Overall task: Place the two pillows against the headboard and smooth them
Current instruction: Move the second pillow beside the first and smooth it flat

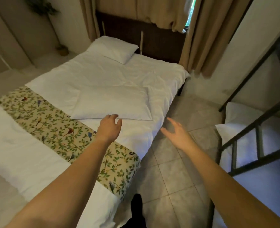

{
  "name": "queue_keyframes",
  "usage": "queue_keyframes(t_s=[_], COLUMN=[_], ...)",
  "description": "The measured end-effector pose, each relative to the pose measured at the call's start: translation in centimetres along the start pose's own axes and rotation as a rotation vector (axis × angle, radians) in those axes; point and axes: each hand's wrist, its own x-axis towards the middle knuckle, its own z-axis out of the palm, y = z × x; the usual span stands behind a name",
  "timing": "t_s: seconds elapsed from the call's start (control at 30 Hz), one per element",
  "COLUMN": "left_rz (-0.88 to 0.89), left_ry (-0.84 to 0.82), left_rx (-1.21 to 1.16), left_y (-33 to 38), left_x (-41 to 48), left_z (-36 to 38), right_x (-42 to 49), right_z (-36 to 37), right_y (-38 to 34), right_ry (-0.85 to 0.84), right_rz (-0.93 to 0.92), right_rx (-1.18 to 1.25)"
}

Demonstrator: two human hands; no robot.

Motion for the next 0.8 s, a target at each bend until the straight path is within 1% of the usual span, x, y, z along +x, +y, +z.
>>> queue_keyframes(t_s=[0.23, 0.43, 0.6, 0.8], left_rz=[-0.067, -0.136, -0.253, -0.414], left_ry=[0.014, 0.046, 0.07, 0.128], left_rx=[-0.018, 0.017, 0.009, -0.021], left_y=[0.5, 0.7, 0.0, -0.4], left_x=[10.9, 19.7, 25.5, 30.7], left_z=[1.1, 0.7, 1.8, 3.9], right_x=[12.5, 23.4, 32.2, 42.1], right_z=[-1.4, -1.9, -1.0, 0.1], right_y=[-0.2, -0.6, 0.8, 2.6], right_ry=[-0.092, -0.093, -0.161, -0.312], right_rz=[0.001, -0.009, -0.008, -0.006], right_rx=[0.007, 0.017, 0.005, 0.008])
